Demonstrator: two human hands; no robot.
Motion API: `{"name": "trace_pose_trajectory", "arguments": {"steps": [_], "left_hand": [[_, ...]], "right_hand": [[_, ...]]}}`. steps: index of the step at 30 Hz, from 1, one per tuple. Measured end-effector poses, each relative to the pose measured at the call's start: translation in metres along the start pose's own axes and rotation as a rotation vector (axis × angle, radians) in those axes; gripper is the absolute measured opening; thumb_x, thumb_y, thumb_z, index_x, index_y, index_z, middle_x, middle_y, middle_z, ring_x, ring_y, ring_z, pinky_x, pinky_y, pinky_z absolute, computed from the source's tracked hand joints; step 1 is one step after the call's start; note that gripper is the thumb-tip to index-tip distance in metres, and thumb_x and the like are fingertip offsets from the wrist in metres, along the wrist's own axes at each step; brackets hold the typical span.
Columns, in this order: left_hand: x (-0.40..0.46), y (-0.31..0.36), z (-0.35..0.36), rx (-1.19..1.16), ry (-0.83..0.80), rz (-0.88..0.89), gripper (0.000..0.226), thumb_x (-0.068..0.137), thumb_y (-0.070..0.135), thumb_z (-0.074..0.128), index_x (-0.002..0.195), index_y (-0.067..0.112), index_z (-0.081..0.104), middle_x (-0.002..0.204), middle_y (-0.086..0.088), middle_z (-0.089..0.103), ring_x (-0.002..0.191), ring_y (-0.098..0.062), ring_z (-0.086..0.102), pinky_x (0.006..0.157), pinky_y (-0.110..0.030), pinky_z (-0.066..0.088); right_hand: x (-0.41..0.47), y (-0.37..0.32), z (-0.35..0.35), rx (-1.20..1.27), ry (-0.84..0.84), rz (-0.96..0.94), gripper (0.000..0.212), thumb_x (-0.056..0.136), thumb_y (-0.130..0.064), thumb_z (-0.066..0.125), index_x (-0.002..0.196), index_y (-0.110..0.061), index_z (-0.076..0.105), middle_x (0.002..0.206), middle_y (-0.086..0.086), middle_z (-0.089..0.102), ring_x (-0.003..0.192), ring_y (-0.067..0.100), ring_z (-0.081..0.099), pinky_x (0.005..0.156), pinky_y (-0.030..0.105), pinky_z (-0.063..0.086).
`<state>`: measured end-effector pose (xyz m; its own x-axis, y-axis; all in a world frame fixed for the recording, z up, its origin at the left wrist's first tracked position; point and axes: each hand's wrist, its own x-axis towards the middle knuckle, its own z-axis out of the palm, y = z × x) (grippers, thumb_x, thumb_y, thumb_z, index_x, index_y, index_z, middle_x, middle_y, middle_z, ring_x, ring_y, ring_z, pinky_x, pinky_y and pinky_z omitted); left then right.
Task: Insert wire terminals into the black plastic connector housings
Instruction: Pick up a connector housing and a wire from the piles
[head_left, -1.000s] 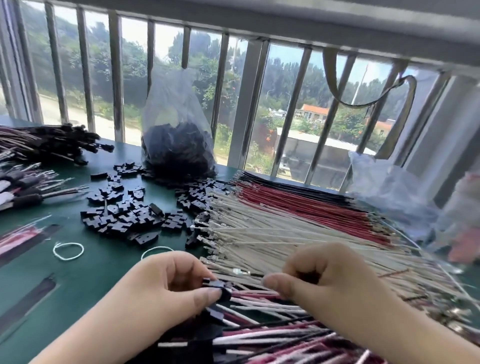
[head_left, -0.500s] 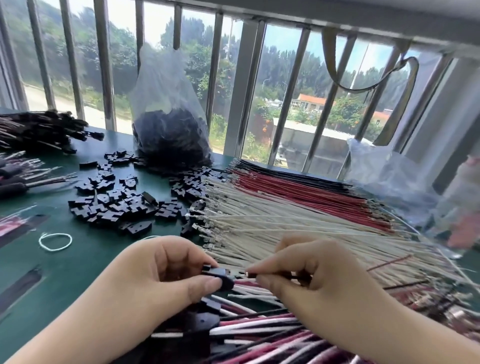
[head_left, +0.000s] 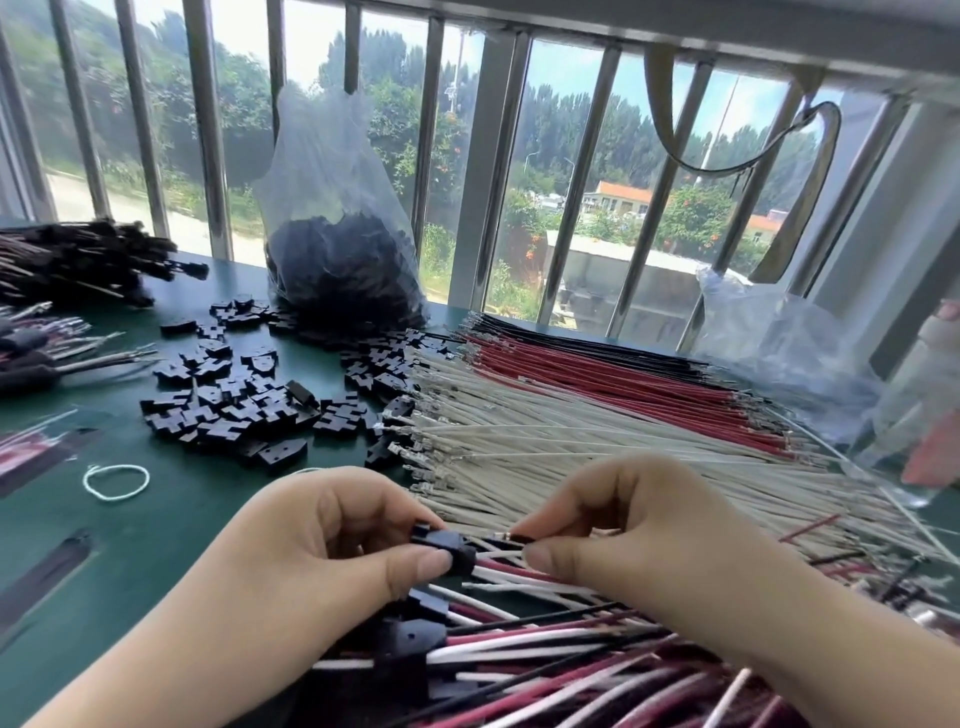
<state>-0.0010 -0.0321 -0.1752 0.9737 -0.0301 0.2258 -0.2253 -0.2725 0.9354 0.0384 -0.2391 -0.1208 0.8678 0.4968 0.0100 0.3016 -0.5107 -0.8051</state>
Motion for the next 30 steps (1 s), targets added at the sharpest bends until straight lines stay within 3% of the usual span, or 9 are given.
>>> {"name": "trace_pose_trajectory", "arguments": {"steps": [6, 8, 11, 16, 18, 22, 24, 30], "left_hand": [[0.0001, 0.0006, 0.0022, 0.039, -0.018, -0.019, 0.030, 0.050, 0.044, 0.081, 0.077, 0.031, 0.075, 0.071, -0.007, 0.072, 0.057, -0.016, 0.063, 0.058, -0.031, 0.056], [0.0000, 0.0025, 0.0026, 0.039, -0.022, -0.018, 0.026, 0.055, 0.044, 0.087, 0.075, 0.031, 0.075, 0.069, -0.006, 0.072, 0.055, -0.014, 0.062, 0.052, -0.023, 0.053], [-0.0007, 0.0052, 0.0033, 0.019, -0.013, -0.019, 0.026, 0.048, 0.042, 0.076, 0.071, 0.031, 0.075, 0.066, -0.005, 0.071, 0.050, -0.006, 0.058, 0.044, -0.012, 0.044], [-0.0017, 0.0066, 0.0019, 0.038, -0.008, -0.001, 0.022, 0.053, 0.041, 0.085, 0.071, 0.032, 0.075, 0.067, -0.004, 0.071, 0.052, -0.007, 0.058, 0.048, -0.014, 0.045], [-0.0021, 0.0066, 0.0020, 0.060, 0.003, 0.012, 0.025, 0.049, 0.044, 0.079, 0.071, 0.034, 0.075, 0.067, -0.004, 0.071, 0.050, -0.007, 0.056, 0.046, -0.013, 0.043], [-0.0013, 0.0050, 0.0030, 0.074, 0.005, 0.021, 0.027, 0.052, 0.045, 0.087, 0.074, 0.036, 0.075, 0.069, -0.004, 0.072, 0.055, -0.012, 0.060, 0.052, -0.018, 0.048], [-0.0007, 0.0045, 0.0031, 0.073, -0.011, 0.018, 0.028, 0.050, 0.043, 0.080, 0.076, 0.035, 0.074, 0.070, -0.005, 0.072, 0.057, -0.016, 0.063, 0.055, -0.021, 0.050], [-0.0017, 0.0069, 0.0026, -0.022, -0.034, -0.004, 0.034, 0.047, 0.052, 0.077, 0.074, 0.031, 0.076, 0.060, -0.001, 0.069, 0.052, -0.005, 0.061, 0.053, -0.013, 0.048]], "right_hand": [[0.0004, 0.0000, -0.0003, 0.035, -0.077, 0.046, 0.014, 0.071, -0.016, 0.081, 0.071, -0.029, 0.076, 0.049, -0.015, 0.061, 0.043, -0.004, 0.048, 0.047, 0.007, 0.037], [0.0008, -0.0003, 0.0002, 0.038, -0.095, 0.038, 0.013, 0.072, -0.016, 0.081, 0.071, -0.028, 0.075, 0.049, -0.015, 0.061, 0.042, -0.004, 0.047, 0.046, 0.007, 0.036], [0.0005, -0.0004, -0.0003, 0.037, -0.114, 0.022, 0.013, 0.072, -0.019, 0.081, 0.070, -0.031, 0.076, 0.048, -0.013, 0.059, 0.043, 0.001, 0.043, 0.046, 0.010, 0.035], [-0.0002, 0.0009, -0.0019, 0.038, -0.155, -0.005, 0.008, 0.073, -0.025, 0.079, 0.072, -0.032, 0.076, 0.052, -0.009, 0.057, 0.050, 0.007, 0.044, 0.049, 0.014, 0.036], [0.0004, 0.0008, -0.0006, 0.024, -0.162, -0.024, 0.009, 0.075, -0.024, 0.078, 0.073, -0.032, 0.076, 0.052, -0.009, 0.059, 0.048, 0.005, 0.044, 0.048, 0.012, 0.036], [-0.0002, 0.0013, 0.0021, 0.014, -0.121, -0.075, 0.016, 0.076, -0.020, 0.078, 0.073, -0.035, 0.075, 0.051, -0.017, 0.061, 0.041, -0.006, 0.045, 0.045, 0.005, 0.035], [-0.0013, 0.0025, 0.0026, 0.006, -0.120, -0.109, 0.019, 0.075, -0.019, 0.078, 0.074, -0.038, 0.074, 0.054, -0.018, 0.063, 0.045, -0.007, 0.050, 0.047, 0.004, 0.036], [-0.0016, 0.0018, 0.0030, -0.185, 0.000, -0.260, 0.024, 0.072, -0.015, 0.081, 0.074, -0.038, 0.074, 0.061, -0.024, 0.060, 0.059, -0.005, 0.057, 0.055, 0.002, 0.037]]}}
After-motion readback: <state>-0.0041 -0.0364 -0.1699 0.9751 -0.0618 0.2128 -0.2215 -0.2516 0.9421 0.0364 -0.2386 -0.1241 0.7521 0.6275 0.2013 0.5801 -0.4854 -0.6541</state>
